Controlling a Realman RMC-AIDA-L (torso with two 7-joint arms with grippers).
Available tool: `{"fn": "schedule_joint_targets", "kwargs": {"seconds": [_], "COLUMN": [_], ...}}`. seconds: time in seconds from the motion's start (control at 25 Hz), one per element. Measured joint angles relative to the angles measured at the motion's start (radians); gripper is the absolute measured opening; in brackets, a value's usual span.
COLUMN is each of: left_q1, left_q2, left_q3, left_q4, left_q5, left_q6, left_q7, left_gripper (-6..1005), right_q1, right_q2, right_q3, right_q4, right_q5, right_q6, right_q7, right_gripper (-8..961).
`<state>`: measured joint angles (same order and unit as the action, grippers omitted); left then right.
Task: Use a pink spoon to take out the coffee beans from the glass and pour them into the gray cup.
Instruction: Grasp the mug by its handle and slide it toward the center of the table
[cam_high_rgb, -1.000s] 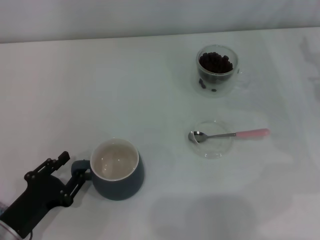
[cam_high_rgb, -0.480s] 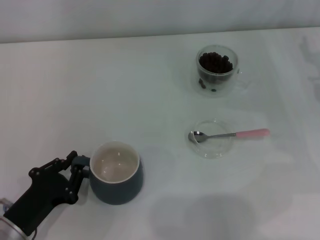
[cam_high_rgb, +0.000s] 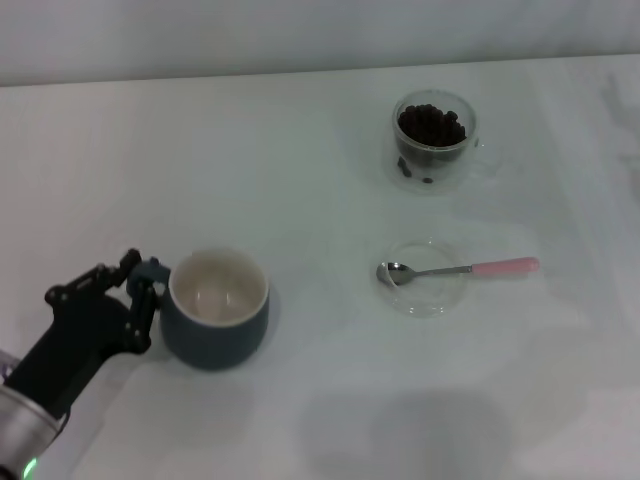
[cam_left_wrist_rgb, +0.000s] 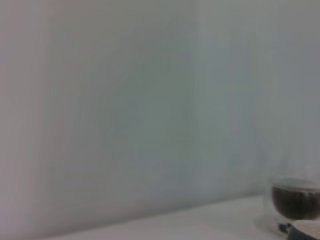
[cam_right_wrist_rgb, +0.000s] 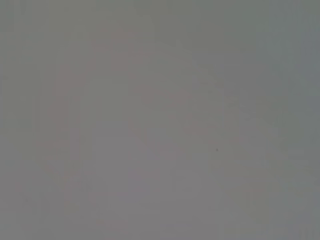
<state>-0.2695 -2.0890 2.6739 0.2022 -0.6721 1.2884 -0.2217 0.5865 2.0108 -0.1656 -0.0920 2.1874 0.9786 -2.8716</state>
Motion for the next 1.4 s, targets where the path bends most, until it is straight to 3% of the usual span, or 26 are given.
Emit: {"fn": "schedule_joint_targets", "kwargs": {"seconds": [0.4,0.64,0.88,1.28,1.4], "left_q1": [-0.145,-0.188,-0.195,-0.153,-0.149], "left_q2": [-0.002,-0.005,-0.006,-0.008,-0.007], "left_q3": [0.000,0.000,0.005,0.012,0.012], "left_q4": [0.035,0.074,0.092,0.111,0.115], "left_q5": [-0.077,-0.111,-0.117,-0.103,-0.103], "left_q6": [-0.156,-0.280,-0.331,-0.352,-0.353], "left_q7": [0.040,0.041,0.042,0.034,0.034], "left_gripper": [173,173,173,147,182], "right_q1": [0.009,0.021,0.014,0.008,0.005], "right_q2": [-0.001,0.000,0.000,0.000,0.000], "right_q3": [0.000,0.000,0.000,-0.003,-0.003], "right_q4": [-0.001,-0.001,0.000,0.000,0.000], "right_q5": [0.000,0.000,-0.001,-0.002,-0.002], "right_q6": [0.000,0.000,0.001,0.003,0.005], "right_q7": [0.000,0.000,0.018,0.021,0.022], "right_gripper": [843,843,843,843,843]}}
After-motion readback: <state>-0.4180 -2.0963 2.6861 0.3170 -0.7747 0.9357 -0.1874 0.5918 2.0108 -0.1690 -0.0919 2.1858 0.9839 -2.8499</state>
